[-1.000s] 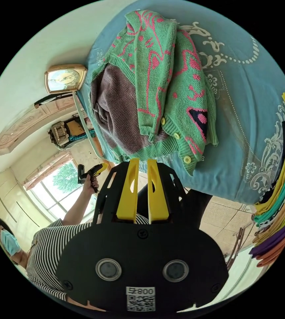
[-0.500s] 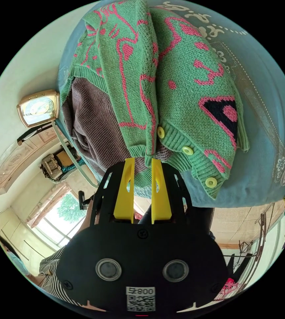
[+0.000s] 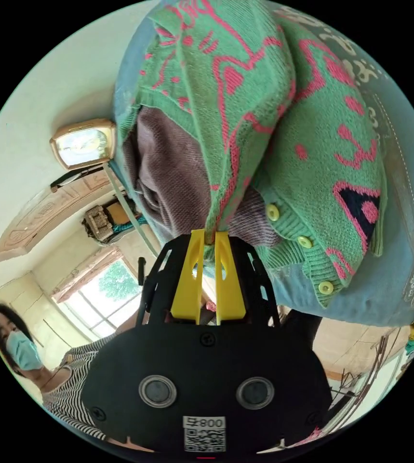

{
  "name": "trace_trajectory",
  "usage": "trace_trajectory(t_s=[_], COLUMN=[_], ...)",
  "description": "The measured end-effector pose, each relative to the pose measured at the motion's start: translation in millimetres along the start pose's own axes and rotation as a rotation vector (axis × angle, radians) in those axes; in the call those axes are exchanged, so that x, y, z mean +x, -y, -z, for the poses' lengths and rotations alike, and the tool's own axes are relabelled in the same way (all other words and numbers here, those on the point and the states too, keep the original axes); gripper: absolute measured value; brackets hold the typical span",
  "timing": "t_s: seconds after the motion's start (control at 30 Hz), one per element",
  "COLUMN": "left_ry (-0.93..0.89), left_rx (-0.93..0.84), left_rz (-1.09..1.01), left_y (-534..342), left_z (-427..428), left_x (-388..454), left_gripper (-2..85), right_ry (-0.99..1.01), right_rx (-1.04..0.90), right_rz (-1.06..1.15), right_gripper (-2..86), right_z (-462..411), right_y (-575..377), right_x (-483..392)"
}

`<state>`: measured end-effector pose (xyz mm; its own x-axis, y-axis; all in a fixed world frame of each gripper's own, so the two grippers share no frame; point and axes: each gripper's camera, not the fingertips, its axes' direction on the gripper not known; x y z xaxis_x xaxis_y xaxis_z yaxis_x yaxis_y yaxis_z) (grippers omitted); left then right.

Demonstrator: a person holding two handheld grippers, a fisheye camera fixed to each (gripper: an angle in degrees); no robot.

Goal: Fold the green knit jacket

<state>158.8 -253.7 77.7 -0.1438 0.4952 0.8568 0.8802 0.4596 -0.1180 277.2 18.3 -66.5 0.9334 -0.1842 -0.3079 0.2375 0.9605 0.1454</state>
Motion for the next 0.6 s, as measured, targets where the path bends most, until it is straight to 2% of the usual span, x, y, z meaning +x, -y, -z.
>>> trace_trajectory(t_s=[0.1,0.17,0.2,0.27,0.33,0.4,0.5,0.6], left_ry=[0.083,0.075,0.064,0.066,0.102,0.076,-0.031,-0.134], left_rx=[0.102,0.215,0.252,0.370,0.429,0.444,0.400,0.276], left_rz=[0.063,0.178,0.209,0.291,0.334,0.304,0.166,0.008], left_y=[-12,-22,-26,-34,-39,-40,-37,-30], left_z=[42,84,95,123,128,119,79,26], left_x=[-37,-79,-88,-108,-109,-101,-67,-20], left_gripper=[1.9,1.6,1.5,1.4,1.4,1.6,2.1,3.2], right_ry=[0.110,0.005,-0.041,-0.192,-0.219,-0.242,-0.267,-0.277], right_rx=[0.104,0.273,0.328,0.570,0.677,0.733,0.719,0.519], right_rz=[0.152,0.236,0.240,0.157,0.055,-0.029,-0.061,-0.031], right_gripper=[3.4,3.4,3.5,3.8,4.4,5.0,5.8,7.0], right_z=[104,231,265,387,442,461,420,312], right_y=[-27,-50,-56,-86,-105,-126,-153,-157], right_x=[-53,-90,-96,-94,-69,-46,-21,-3])
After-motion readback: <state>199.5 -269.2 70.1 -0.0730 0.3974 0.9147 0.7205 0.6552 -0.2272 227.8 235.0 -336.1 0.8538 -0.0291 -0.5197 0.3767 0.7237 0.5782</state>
